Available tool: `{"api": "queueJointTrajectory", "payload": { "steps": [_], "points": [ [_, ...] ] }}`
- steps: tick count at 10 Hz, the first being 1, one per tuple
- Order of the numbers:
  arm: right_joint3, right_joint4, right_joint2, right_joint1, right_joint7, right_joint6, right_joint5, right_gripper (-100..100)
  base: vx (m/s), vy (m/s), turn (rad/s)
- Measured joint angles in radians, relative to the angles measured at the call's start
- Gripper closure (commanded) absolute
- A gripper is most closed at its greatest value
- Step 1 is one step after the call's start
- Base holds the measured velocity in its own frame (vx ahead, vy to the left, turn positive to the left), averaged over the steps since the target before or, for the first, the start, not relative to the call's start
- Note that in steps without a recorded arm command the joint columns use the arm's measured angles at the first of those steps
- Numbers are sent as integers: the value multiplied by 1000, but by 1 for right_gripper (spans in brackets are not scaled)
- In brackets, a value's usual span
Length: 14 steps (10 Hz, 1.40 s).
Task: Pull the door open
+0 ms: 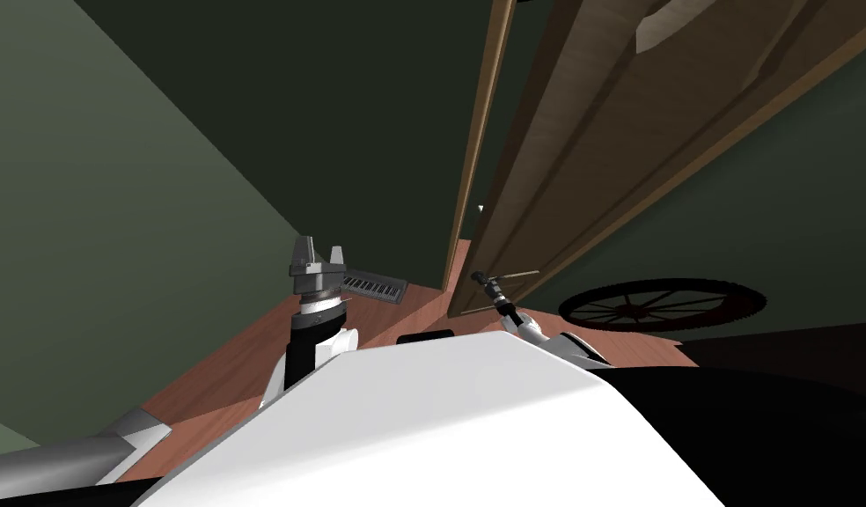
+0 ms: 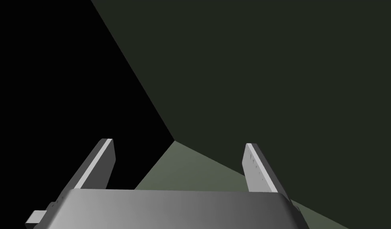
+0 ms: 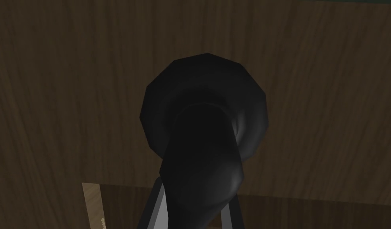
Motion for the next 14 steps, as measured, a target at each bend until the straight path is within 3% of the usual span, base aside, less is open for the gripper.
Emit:
{"api": "queueJointTrajectory", "payload": {
  "steps": [3,5,9,11,14],
  "points": [
    [21,-14,-18,29,-21,-24,4,100,-159,-73,130],
    [32,5,-31,32,-35,-62,3,100,-194,-84,153],
    [61,14,-68,73,-64,-139,1,100,-194,-103,154],
    [76,50,-76,73,-77,-184,3,100,-151,-82,74],
    [80,38,-82,89,-81,-189,2,100,-133,-61,123]
  ]
}}
